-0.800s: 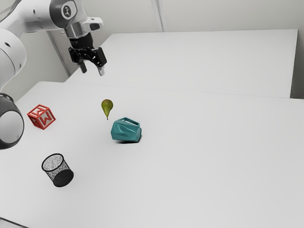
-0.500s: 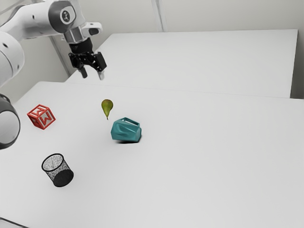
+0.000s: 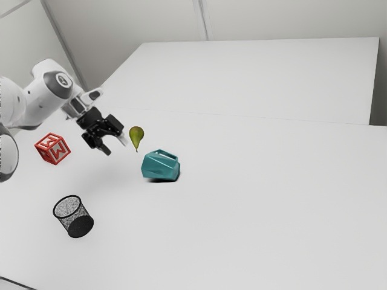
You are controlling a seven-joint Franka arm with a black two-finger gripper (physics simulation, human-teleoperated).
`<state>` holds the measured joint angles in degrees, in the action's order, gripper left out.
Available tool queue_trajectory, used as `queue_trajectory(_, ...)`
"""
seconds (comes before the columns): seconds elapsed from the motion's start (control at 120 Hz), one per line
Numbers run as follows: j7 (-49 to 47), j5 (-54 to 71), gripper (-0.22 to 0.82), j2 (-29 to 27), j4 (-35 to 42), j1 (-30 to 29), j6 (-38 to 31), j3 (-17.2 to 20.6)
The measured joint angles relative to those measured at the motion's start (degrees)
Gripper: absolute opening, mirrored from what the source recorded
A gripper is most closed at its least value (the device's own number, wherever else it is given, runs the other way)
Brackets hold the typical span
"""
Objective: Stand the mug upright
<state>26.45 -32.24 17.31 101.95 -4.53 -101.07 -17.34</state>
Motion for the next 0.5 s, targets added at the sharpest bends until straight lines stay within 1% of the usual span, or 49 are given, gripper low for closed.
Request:
queue_trajectory(0.083, 2.8, -5.7, 0.60, 0.9, 2.1, -0.1, -0.5, -1.2)
queue_trajectory(0.183, 6.1, -11.0, 0.60, 2.4, 2.9, -0.1, -1.0, -1.7)
queue_trajectory(0.317, 10.5, -16.9, 0.60, 4.8, 2.7, 0.0, -1.5, -1.7)
queue_trajectory(0.5, 15.3, -21.9, 0.60, 7.9, 1.4, 0.7, -2.3, -1.7)
